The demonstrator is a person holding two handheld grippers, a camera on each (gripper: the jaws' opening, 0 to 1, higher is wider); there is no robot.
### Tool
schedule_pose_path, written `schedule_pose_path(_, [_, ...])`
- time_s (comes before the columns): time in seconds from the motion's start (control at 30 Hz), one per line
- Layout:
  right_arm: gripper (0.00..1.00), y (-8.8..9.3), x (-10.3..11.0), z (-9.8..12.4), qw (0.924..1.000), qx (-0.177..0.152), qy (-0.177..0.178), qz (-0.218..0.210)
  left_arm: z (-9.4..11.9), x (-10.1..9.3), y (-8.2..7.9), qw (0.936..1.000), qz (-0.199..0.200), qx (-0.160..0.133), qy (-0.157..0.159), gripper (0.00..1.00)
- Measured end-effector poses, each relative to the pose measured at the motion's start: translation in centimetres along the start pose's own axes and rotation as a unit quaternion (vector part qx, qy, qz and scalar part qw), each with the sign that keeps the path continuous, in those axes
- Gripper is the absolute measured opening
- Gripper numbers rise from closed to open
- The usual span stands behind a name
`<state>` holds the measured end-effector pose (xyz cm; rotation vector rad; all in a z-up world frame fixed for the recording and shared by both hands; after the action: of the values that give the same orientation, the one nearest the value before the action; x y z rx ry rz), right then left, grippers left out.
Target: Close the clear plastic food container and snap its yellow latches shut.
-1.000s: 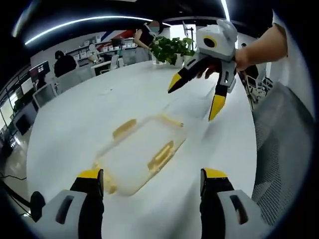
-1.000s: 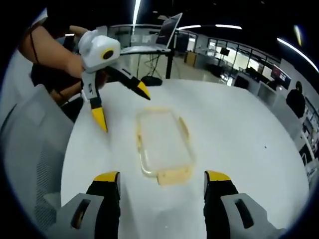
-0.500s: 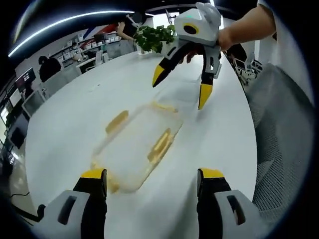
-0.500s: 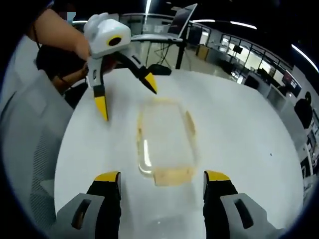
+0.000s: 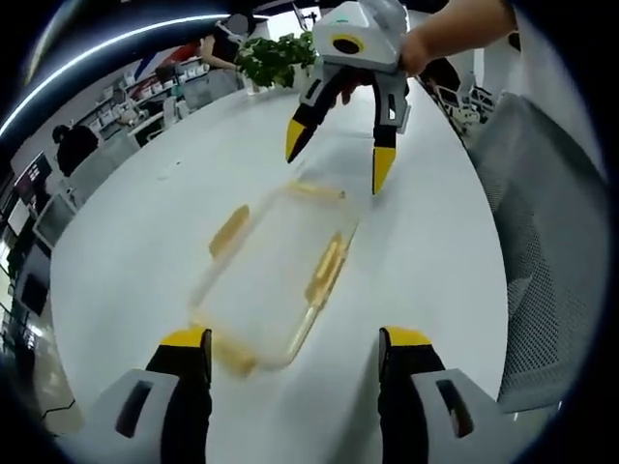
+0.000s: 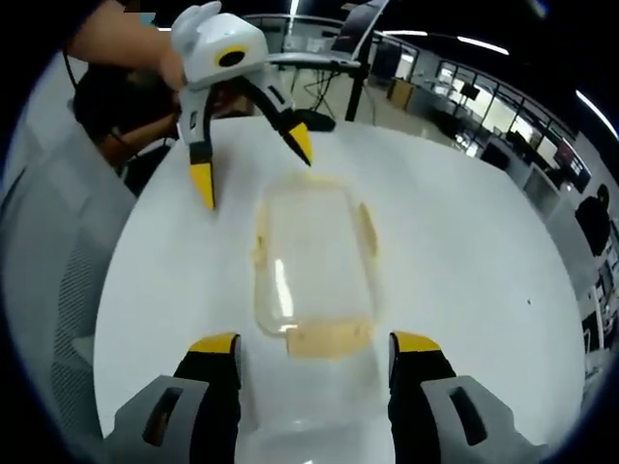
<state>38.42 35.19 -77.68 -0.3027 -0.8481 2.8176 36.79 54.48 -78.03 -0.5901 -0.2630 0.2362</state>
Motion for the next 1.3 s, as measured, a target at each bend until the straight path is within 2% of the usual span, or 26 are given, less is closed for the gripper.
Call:
schedule_pose_path(0.37, [0.6,-0.5,-0.5,-1.0,0.9999,0.008,-0.012,0.008,0.3,1.7,0.6,0.9987,-0.039,0.031,0.013,0.65])
schedule_pose_path(0.8, [0.6,-0.4,-1.5,-1.5,0.9993,0.028,-0.019,0.015,-0.6,3.1,0.7,0.9933,-0.09,0.063,0.036,0.64])
schedule_pose_path(1.03, [0.6,-0.3,-1.4,-1.9,0.9987,0.035,-0.032,0.016,-0.6,4.7,0.8,0.989,-0.118,0.08,0.041,0.63])
schedule_pose_path(1.3, [0.6,-0.2,-1.1,-2.5,0.9974,0.047,-0.053,0.013,-1.2,5.3,1.2,0.9807,-0.152,0.105,0.065,0.6])
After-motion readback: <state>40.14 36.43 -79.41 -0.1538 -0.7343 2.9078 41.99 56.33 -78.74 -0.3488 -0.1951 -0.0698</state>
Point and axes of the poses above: the point that each gripper's makers call its tool centre point, and the gripper's own axes: z roughly backward along the fingers, x roughly to its left, y roughly out of its underside, the point moved 5 cm from there along z, roughly backward along the fingers, and after that the axes turned 3 degrees about x, right-handed, at the moved point
